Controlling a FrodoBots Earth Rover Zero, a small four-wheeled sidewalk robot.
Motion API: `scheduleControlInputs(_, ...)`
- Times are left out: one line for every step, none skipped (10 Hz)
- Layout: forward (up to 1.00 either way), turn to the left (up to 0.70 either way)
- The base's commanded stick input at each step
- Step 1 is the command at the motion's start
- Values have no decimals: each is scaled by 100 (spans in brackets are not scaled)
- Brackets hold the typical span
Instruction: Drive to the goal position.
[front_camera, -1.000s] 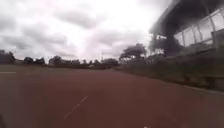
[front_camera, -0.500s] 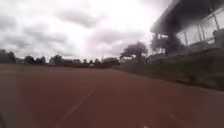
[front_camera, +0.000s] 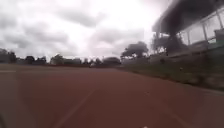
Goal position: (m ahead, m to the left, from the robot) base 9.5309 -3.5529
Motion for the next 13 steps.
scheduleControlInputs(70, -14)
scheduleControlInputs(70, -32)
scheduleControlInputs(70, -35)
scheduleControlInputs(70, -35)
scheduleControlInputs(70, -18)
scheduleControlInputs(70, -2)
scheduleControlInputs(70, 0)
scheduleControlInputs(70, 0)
scheduleControlInputs(70, 0)
scheduleControlInputs(70, 0)
scheduleControlInputs(70, 0)
scheduleControlInputs(70, 0)
scheduleControlInputs(70, 0)
